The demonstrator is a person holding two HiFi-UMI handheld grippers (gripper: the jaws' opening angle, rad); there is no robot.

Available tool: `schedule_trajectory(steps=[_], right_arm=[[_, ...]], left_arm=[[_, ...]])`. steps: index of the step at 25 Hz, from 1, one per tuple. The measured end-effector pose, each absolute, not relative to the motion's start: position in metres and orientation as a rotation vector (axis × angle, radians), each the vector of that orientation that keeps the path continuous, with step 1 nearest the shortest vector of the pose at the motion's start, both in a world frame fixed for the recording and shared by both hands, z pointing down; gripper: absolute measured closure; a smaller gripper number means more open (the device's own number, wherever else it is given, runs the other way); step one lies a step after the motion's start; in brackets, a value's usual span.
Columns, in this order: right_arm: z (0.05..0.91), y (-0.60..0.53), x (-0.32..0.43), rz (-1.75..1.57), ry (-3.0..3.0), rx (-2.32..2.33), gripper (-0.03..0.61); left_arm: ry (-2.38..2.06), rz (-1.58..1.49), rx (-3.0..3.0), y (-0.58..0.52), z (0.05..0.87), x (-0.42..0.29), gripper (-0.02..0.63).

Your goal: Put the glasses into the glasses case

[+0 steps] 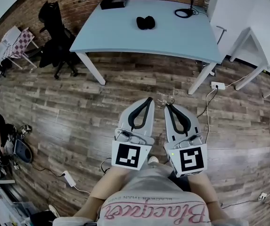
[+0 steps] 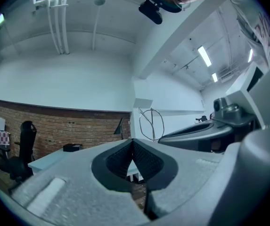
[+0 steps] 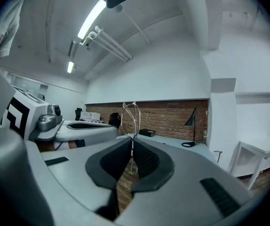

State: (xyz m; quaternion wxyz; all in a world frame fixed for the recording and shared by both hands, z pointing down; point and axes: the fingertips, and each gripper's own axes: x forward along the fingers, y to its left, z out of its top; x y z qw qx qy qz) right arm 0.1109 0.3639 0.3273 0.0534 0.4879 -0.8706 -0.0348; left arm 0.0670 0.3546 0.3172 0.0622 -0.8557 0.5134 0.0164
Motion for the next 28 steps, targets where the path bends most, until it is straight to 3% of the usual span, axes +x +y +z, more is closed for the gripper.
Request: schedule_trajectory(steps=[28], right_arm=[[0.318, 0.127, -0.017, -0.142, -2.536, 1.585, 0.557]], left_arm=[[1.439, 0.116, -2.634, 0.112, 0.301, -0.06, 0.609]])
